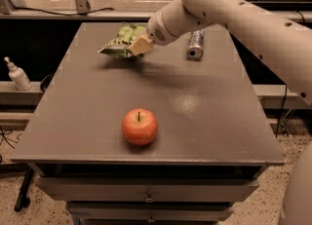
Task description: Pick green jalapeno chip bag
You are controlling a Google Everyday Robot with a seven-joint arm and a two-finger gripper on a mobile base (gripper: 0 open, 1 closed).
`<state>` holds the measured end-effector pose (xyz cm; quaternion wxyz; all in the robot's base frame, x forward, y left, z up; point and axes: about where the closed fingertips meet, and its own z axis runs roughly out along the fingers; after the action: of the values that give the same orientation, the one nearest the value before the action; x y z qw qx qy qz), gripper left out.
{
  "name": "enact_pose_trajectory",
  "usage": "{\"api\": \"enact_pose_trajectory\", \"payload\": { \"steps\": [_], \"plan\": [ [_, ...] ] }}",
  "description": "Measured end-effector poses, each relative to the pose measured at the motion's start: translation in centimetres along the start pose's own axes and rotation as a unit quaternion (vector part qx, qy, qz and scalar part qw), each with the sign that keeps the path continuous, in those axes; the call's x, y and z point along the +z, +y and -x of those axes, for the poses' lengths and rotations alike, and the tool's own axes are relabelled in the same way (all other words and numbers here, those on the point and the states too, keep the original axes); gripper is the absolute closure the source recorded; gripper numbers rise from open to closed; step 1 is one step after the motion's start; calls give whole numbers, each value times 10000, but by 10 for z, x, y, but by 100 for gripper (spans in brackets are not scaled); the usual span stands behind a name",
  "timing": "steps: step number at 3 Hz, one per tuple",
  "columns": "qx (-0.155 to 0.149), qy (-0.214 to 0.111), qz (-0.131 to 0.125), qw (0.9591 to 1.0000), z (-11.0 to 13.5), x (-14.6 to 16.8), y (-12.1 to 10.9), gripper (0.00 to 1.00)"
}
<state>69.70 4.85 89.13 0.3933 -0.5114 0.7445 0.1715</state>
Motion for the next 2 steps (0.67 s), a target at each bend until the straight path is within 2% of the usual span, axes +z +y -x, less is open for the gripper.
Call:
{"api": "enact_pose_trajectory", "payload": {
  "steps": [1,2],
  "plan": [
    [-492,-345,80,9982,50,-31,23,100],
    [-1038,-773,399,9908,100,-57,63,100]
  ]
}}
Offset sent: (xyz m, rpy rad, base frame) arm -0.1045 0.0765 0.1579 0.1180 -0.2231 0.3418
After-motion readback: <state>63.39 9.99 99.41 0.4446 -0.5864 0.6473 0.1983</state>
